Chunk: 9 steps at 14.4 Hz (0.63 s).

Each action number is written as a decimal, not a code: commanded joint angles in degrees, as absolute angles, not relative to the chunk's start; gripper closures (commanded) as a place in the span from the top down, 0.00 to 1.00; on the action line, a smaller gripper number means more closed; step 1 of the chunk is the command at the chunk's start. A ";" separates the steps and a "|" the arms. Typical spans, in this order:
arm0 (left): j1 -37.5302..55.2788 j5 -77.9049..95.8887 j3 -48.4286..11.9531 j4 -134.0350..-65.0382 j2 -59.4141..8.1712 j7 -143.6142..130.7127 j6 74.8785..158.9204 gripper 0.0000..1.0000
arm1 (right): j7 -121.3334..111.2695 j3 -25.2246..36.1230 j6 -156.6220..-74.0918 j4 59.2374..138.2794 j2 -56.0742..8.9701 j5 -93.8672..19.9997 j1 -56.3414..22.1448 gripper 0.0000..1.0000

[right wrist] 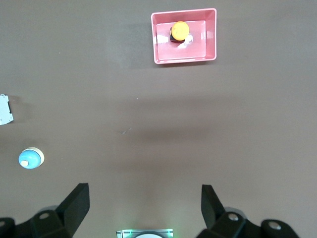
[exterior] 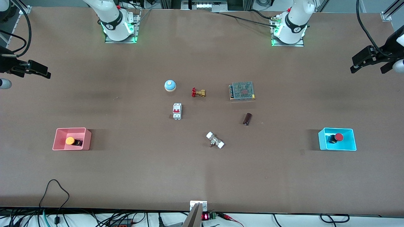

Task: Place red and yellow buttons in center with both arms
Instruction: 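Reach the right gripper to the pink bin while the left gripper reaches the cyan bin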

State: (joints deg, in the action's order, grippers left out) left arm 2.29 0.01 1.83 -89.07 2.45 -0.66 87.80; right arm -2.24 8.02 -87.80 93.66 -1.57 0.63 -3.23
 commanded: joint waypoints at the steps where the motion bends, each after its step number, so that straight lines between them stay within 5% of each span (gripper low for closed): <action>1: 2.37 0.62 1.85 -90.26 3.16 -0.09 87.89 1.00 | -2.29 7.12 -87.63 95.71 1.05 1.49 -2.64 1.00; 9: 1.24 -0.17 2.46 -89.83 -2.53 -0.44 88.42 1.00 | -5.35 7.21 -101.05 94.75 -12.63 3.33 -0.36 1.00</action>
State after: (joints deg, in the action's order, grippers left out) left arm 2.11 -0.01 2.10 -90.12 -0.03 -0.73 87.86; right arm -3.41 8.03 -97.26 95.69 -7.83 1.89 -2.16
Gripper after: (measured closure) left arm 0.000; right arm 0.000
